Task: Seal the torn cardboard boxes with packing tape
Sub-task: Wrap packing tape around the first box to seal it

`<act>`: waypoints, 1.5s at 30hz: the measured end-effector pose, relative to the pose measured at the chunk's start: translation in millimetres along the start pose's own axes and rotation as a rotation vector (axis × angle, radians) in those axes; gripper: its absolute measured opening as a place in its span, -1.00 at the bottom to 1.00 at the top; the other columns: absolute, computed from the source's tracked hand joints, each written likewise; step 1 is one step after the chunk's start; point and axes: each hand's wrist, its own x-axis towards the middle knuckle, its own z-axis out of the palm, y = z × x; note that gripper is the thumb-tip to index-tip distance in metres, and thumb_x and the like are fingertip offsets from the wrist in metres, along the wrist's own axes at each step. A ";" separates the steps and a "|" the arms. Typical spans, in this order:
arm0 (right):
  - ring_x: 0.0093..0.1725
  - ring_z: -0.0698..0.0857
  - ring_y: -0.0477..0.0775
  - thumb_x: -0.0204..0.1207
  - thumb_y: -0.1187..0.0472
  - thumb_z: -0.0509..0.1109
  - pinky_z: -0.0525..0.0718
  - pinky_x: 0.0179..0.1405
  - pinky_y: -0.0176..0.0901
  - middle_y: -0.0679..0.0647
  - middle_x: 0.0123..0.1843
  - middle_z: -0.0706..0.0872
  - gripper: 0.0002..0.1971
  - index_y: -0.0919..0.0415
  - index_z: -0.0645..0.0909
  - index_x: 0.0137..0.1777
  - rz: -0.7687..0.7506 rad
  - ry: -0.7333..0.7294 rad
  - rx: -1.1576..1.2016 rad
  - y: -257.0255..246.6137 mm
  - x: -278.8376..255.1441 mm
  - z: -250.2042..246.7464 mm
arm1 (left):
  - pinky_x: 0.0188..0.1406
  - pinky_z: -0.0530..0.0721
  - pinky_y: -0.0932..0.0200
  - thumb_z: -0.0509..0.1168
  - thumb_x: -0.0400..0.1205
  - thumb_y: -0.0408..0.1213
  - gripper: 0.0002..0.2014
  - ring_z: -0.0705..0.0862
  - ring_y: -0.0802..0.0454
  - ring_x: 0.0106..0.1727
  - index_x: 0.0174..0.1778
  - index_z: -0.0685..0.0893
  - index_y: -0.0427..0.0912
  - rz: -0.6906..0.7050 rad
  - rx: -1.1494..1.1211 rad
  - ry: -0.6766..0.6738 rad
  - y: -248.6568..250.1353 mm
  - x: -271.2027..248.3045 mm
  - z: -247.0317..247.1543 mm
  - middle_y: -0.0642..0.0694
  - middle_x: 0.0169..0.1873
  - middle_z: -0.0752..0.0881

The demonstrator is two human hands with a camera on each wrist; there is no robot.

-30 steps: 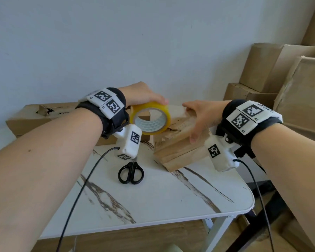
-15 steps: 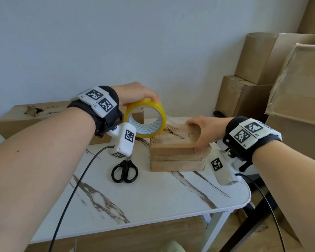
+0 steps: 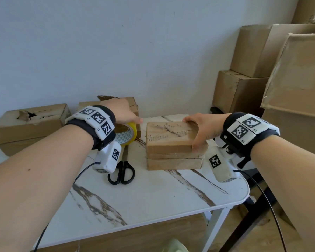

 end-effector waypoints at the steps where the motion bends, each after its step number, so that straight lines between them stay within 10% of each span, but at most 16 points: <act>1: 0.40 0.43 0.02 0.20 0.14 0.67 0.46 0.41 -0.10 -0.03 0.47 0.37 0.05 0.04 0.12 0.63 0.001 -0.002 -0.001 -0.2 0.4 0.0 | -0.35 0.48 0.15 0.22 0.46 0.39 -0.35 0.54 0.02 -0.39 -0.20 0.60 -0.26 -0.005 -0.008 -0.020 -1.2 1.6 2.9 -0.14 -0.37 0.62; 5: 0.40 0.43 0.03 0.19 0.13 0.68 0.47 0.41 -0.07 -0.04 0.45 0.39 0.06 0.03 0.12 0.63 0.006 -0.002 -0.001 -0.9 1.2 -0.2 | -0.38 0.50 0.14 0.17 0.43 0.45 -0.34 0.61 0.01 -0.32 -0.30 0.59 -0.20 -0.009 -0.019 -0.019 -3.1 2.9 6.9 -0.09 -0.35 0.63; 14: 0.37 0.46 0.07 0.16 0.10 0.69 0.49 0.42 0.01 -0.03 0.43 0.40 0.06 -0.01 0.14 0.61 0.029 -0.034 -0.028 -1.4 6.9 -0.7 | -0.36 0.45 0.17 0.17 0.53 0.35 -0.25 0.67 -0.09 -0.12 0.15 0.65 -0.37 -0.006 -0.008 -0.068 3.2 -4.5 20.1 -0.24 0.02 0.71; 18: 0.41 0.48 0.04 -0.09 -0.39 0.62 0.44 0.48 0.04 -0.06 0.48 0.43 0.26 0.00 0.14 0.61 -0.002 -0.076 0.006 -0.3 8.1 -1.5 | -0.40 0.38 0.19 0.08 0.68 0.15 -0.57 0.57 0.06 -0.27 -0.07 0.62 -0.17 0.125 -0.047 -0.077 13.4 -8.3 17.6 -0.10 -0.26 0.64; 21: 0.46 0.46 0.09 0.04 -0.65 0.20 0.34 0.53 0.05 0.04 0.50 0.46 0.18 0.12 0.28 0.58 0.043 0.006 0.070 -10.8 12.0 3.2 | -0.16 0.44 0.13 -0.10 0.76 0.02 -0.57 0.58 -0.07 -0.03 0.13 0.55 -0.19 0.211 -0.194 -0.050 32.7 -10.6 18.6 -0.18 0.04 0.63; 24: 0.36 0.54 0.21 0.51 -0.39 0.10 0.48 0.28 -0.08 0.18 0.43 0.54 -0.23 0.23 0.47 0.45 0.112 0.238 0.184 -17.2 27.5 23.6 | 0.07 0.45 0.06 -0.19 0.73 0.16 -0.40 0.58 -0.15 0.24 0.40 0.49 -0.19 0.200 -0.112 -0.080 45.3 -8.4 29.4 -0.21 0.29 0.61; 29: 0.13 0.56 0.12 0.67 -0.03 0.17 0.42 -0.01 -0.20 0.18 0.30 0.59 -0.62 0.22 0.53 0.31 0.081 0.349 0.298 -12.0 36.8 39.1 | 0.22 0.43 -0.13 -0.26 0.65 0.32 -0.32 0.62 -0.17 0.17 0.23 0.57 -0.08 0.160 0.130 -0.077 48.5 -5.3 36.1 -0.17 0.17 0.67; 34: 0.32 0.54 0.19 0.74 0.15 0.05 0.36 0.04 -0.23 0.20 0.36 0.60 -0.65 0.24 0.54 0.36 0.072 0.392 0.290 -12.5 34.1 36.5 | 0.29 0.41 -0.16 -0.26 0.67 0.28 -0.36 0.59 -0.18 0.24 0.30 0.50 -0.08 0.187 0.141 -0.074 47.5 -7.0 35.8 -0.17 0.23 0.64; 40: 0.20 0.58 0.11 0.58 -0.16 0.25 0.50 0.12 -0.13 0.11 0.29 0.61 -0.50 0.12 0.46 0.40 0.110 0.335 0.347 -8.8 33.1 39.7 | 0.30 0.38 -0.13 -0.30 0.66 0.28 -0.33 0.52 -0.21 0.36 0.46 0.40 -0.03 0.205 0.139 -0.084 45.0 -9.1 35.1 -0.18 0.35 0.58; 45: 0.35 0.53 0.15 0.69 -0.10 0.09 0.41 0.17 -0.16 0.13 0.40 0.56 -0.56 0.09 0.41 0.47 0.081 0.310 0.324 -8.0 29.4 39.8 | 0.20 0.56 -0.15 -0.28 0.78 -0.03 -0.52 0.64 -0.16 0.11 0.16 0.55 -0.08 0.244 0.123 0.027 41.7 -12.2 37.9 -0.14 0.05 0.68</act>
